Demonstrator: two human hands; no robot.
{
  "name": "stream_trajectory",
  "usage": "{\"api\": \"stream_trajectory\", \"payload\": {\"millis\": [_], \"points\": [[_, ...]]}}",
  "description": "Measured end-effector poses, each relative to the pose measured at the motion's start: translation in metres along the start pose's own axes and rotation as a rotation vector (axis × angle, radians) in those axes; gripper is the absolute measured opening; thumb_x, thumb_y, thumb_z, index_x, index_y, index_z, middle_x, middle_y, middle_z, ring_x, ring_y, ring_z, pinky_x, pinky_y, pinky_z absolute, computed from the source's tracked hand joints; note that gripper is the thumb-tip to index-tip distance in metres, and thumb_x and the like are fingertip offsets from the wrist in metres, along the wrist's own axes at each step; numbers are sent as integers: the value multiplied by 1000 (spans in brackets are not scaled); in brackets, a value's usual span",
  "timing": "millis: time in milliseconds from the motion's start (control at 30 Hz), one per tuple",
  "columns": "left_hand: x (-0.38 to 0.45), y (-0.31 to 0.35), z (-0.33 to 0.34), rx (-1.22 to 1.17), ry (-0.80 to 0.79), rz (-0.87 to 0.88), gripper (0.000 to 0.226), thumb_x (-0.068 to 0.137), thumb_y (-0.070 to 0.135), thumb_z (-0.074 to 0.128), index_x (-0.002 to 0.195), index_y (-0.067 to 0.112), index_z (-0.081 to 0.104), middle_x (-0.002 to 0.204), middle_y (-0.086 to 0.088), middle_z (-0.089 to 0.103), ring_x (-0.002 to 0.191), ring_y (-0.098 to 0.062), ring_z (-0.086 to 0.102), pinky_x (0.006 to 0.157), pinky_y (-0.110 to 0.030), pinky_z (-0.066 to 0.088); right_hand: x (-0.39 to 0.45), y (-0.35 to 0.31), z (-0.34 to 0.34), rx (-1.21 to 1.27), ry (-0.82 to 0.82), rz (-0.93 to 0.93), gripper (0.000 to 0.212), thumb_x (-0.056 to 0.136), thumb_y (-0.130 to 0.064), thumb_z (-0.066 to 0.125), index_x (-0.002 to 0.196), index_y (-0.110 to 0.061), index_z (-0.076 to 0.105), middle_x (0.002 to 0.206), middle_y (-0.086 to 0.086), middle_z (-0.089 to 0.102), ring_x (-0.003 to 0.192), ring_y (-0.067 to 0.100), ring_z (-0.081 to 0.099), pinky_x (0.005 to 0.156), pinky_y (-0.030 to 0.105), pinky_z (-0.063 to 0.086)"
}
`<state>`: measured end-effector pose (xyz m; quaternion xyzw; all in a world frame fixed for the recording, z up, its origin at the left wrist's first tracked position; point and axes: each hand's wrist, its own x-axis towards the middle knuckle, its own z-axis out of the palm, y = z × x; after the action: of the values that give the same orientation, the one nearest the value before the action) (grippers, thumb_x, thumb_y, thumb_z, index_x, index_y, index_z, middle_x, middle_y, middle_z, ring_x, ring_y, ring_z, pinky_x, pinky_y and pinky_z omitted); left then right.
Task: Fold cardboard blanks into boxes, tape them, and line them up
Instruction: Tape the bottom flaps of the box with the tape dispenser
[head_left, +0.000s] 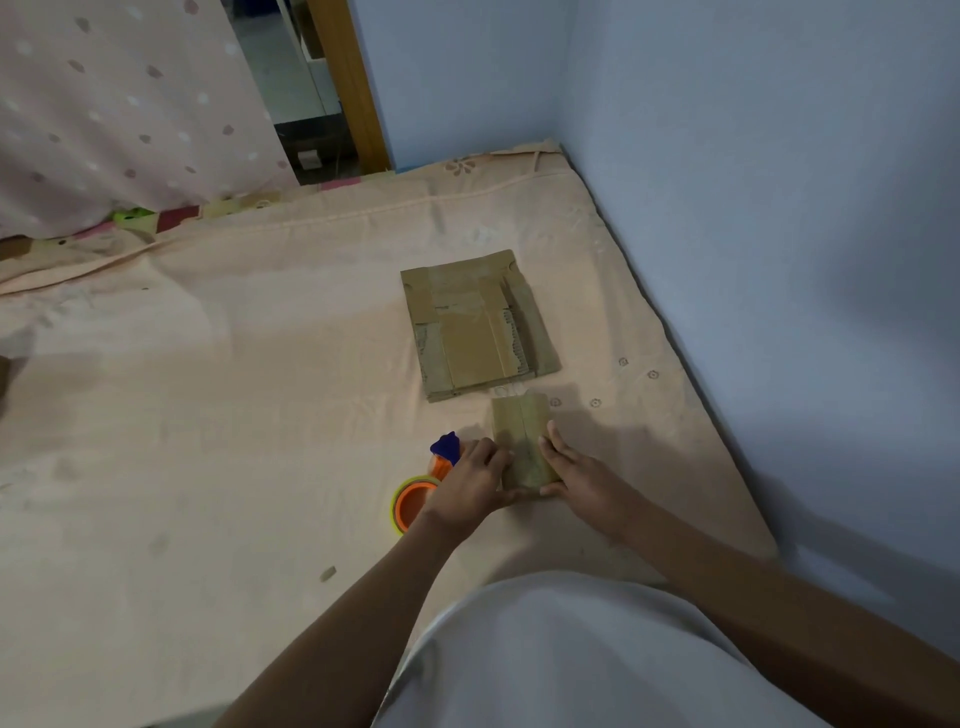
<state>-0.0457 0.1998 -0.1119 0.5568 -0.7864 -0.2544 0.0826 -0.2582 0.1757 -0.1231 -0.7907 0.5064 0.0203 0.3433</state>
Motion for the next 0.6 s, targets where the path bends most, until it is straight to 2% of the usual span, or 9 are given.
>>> {"api": "stream_trajectory", "payload": {"millis": [67,200,300,333,433,533,600], "points": [[1,-2,-1,34,-20,21,55,96,47,55,134,7,51,125,-10,50,117,-24,45,100,-32,40,-1,3,-4,-20,-17,-29,74,102,-21,56,159,-8,11,164,3,-15,149,26,27,120,28,21],[1,-6,-3,66,-69,45,56,97,37,59,141,6,46,131,-11,47,123,-25,43,104,-30,39,-4,9,-17,-32,-82,-79,72,102,-6,53,160,-10,9,163,1,-17,146,16,31,113,13,15],[-2,-8,-2,80,-111,45,61,97,30,60,148,5,39,137,-10,45,128,-22,39,108,-28,36,-6,12,-23,16,-118,-100,76,97,8,51,160,-12,13,162,-6,-15,143,11,33,116,18,30],[-2,-8,-2,69,-119,38,61,97,29,61,148,6,38,137,-10,45,129,-21,40,108,-28,36,-5,13,-23,27,-107,-101,75,97,6,53,160,-13,15,162,-8,-13,144,9,29,115,17,30],[0,-7,-5,31,-107,18,58,95,30,63,146,11,43,136,-7,46,127,-20,41,106,-26,36,-2,15,-23,43,-56,-66,75,96,-16,65,159,-19,23,163,-11,-1,144,3,14,113,12,14],[2,-8,-5,-16,-40,-27,57,89,38,70,139,16,56,127,-7,48,120,-21,42,103,-28,37,-1,15,-21,239,12,28,81,84,-22,81,153,-17,38,163,-11,15,143,-3,15,117,15,12],[0,-2,-5,-101,21,-136,49,91,38,68,135,20,60,119,-6,51,112,-19,46,98,-26,39,-1,14,-17,356,62,75,81,80,-21,84,150,-15,45,162,-7,23,146,0,18,121,20,14]]}}
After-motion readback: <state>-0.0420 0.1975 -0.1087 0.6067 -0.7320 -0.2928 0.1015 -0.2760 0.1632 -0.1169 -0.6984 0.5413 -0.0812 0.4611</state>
